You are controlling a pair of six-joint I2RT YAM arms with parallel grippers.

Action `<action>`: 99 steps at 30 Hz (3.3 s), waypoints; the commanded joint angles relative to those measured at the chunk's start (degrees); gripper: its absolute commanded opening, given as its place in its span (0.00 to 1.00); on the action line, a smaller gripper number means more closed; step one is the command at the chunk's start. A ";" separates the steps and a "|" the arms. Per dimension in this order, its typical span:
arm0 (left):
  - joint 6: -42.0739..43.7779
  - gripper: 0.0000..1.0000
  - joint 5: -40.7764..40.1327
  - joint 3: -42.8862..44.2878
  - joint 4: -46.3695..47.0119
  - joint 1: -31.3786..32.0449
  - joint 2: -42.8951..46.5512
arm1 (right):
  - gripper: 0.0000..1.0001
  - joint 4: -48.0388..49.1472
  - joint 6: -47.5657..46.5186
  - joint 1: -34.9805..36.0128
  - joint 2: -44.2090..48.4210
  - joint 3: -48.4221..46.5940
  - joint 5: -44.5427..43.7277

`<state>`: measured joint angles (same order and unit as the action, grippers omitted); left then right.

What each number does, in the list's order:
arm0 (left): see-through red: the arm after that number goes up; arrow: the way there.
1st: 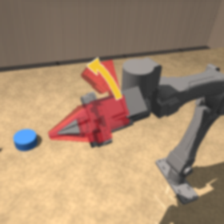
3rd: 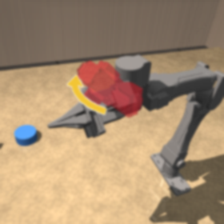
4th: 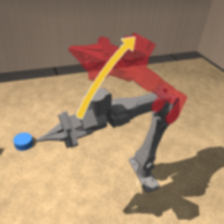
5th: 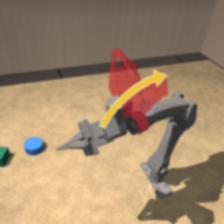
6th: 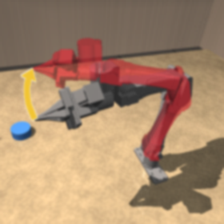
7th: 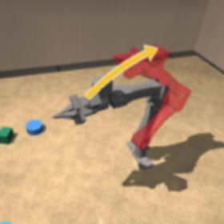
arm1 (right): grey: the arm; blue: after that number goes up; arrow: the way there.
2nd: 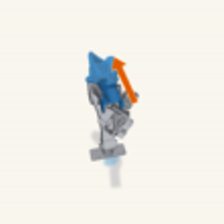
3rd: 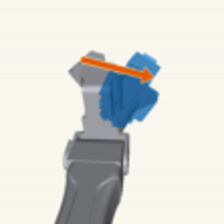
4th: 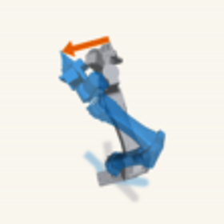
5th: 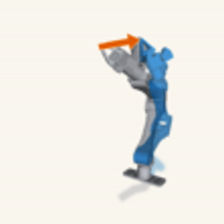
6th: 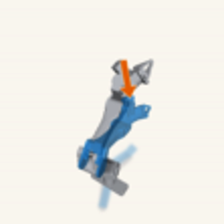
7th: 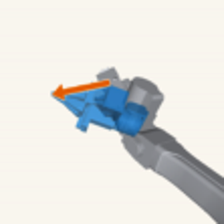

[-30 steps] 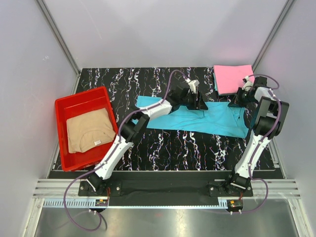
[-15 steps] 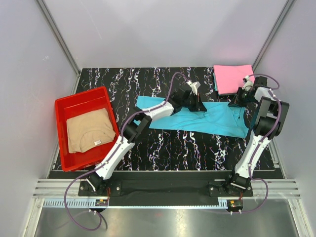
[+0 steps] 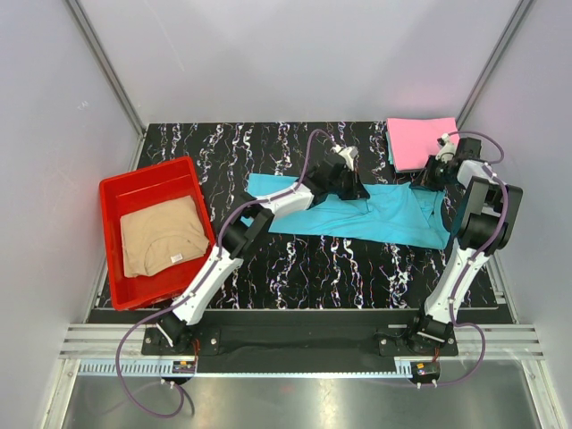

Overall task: Fold and stack the t-shirts
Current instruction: Fold the tshirt

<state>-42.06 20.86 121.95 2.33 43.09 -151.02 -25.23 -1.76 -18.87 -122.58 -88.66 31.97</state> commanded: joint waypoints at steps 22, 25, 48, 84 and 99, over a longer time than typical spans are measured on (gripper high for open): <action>0.84 0.00 -7.32 -6.55 4.35 0.33 8.73 | 0.00 8.01 0.88 0.24 4.37 3.06 -2.70; 0.84 0.00 -8.29 -6.11 3.30 0.24 8.20 | 0.00 7.13 0.88 0.24 3.58 2.01 -2.35; 3.39 0.61 -9.17 -32.55 -11.63 -2.04 39.03 | 0.12 -27.67 36.03 -0.55 21.95 10.60 -20.63; -2.14 0.61 -30.89 -55.77 -29.04 -5.21 47.56 | 0.10 -21.52 37.27 -5.30 20.36 22.31 -55.26; 4.62 0.63 -15.15 -45.95 -28.07 -14.16 44.69 | 0.16 -20.39 37.18 -3.11 33.11 20.72 -30.05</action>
<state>-40.29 1.06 72.66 -27.05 31.68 -102.59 -48.66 35.22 -23.46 -91.31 -67.81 -7.42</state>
